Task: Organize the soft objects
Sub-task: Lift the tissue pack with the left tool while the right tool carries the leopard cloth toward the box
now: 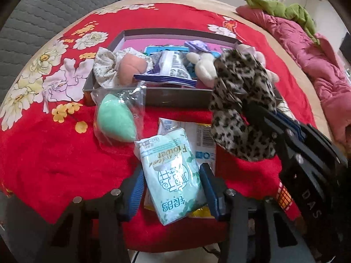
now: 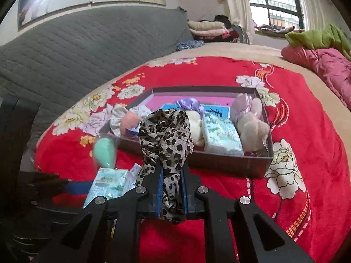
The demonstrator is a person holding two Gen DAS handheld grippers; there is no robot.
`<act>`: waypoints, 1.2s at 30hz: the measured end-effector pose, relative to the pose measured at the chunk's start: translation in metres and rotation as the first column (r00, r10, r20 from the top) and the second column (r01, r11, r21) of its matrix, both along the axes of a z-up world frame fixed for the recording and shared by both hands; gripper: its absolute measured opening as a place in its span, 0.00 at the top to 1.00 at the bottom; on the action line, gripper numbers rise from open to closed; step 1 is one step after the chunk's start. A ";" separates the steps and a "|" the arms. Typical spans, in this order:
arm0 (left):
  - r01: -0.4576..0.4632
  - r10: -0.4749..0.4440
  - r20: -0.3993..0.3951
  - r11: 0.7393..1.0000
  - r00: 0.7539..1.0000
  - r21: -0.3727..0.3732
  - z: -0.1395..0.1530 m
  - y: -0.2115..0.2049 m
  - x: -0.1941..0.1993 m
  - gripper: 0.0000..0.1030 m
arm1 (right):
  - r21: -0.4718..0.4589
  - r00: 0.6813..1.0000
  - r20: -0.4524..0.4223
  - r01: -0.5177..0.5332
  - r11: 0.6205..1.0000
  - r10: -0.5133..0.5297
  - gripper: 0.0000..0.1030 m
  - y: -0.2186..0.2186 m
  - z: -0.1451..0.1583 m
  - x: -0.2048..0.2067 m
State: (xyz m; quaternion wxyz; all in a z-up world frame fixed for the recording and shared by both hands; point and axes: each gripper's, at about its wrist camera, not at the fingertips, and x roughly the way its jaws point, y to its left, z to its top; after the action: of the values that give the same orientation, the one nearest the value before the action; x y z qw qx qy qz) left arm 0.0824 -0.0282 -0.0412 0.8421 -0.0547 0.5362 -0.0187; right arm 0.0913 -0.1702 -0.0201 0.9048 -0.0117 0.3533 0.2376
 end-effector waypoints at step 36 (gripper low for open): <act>0.005 0.004 0.239 0.999 0.971 -0.035 0.073 0.027 0.012 0.53 | 0.135 0.978 0.118 0.156 0.979 -0.172 0.88 -0.054 0.047 -0.002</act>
State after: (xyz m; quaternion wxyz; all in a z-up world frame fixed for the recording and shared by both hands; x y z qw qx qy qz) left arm 0.0943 -0.0009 0.0319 0.8994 -0.0667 0.4306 -0.0349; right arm 0.0889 -0.2245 0.0269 0.9412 0.0586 0.2781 0.1825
